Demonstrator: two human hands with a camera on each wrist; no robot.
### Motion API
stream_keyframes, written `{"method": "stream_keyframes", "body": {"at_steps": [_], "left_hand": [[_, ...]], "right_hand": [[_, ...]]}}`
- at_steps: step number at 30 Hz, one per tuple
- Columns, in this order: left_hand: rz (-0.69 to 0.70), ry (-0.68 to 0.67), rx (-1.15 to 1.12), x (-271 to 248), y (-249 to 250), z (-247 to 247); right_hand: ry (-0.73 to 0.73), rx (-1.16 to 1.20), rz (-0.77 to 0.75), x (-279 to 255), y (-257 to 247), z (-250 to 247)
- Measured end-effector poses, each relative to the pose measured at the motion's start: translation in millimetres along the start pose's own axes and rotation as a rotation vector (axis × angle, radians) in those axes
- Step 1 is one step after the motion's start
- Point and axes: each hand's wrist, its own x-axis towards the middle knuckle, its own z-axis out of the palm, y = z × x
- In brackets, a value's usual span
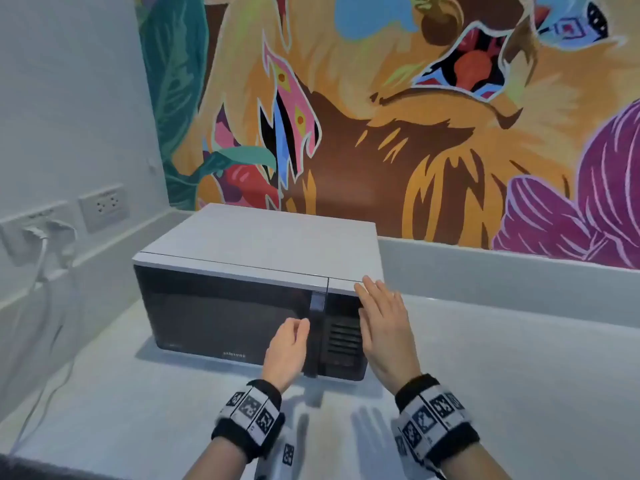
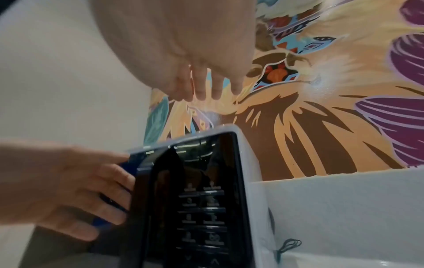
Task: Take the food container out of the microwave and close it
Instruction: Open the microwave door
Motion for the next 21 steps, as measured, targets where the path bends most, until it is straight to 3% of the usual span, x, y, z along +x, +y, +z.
{"method": "stream_keyframes", "body": {"at_steps": [4, 6, 12, 21], "left_hand": [[-0.095, -0.108, -0.202, 17, 6, 20], [-0.086, -0.126, -0.279, 19, 6, 27], [-0.053, -0.07, -0.265, 20, 8, 30], [-0.054, -0.071, -0.244, 12, 1, 27]], "right_hand": [[-0.11, -0.13, -0.076, 19, 3, 24], [-0.084, -0.119, -0.073, 20, 5, 30], [0.071, 0.0, -0.014, 25, 3, 35], [0.073, -0.023, -0.029, 20, 7, 41]]}}
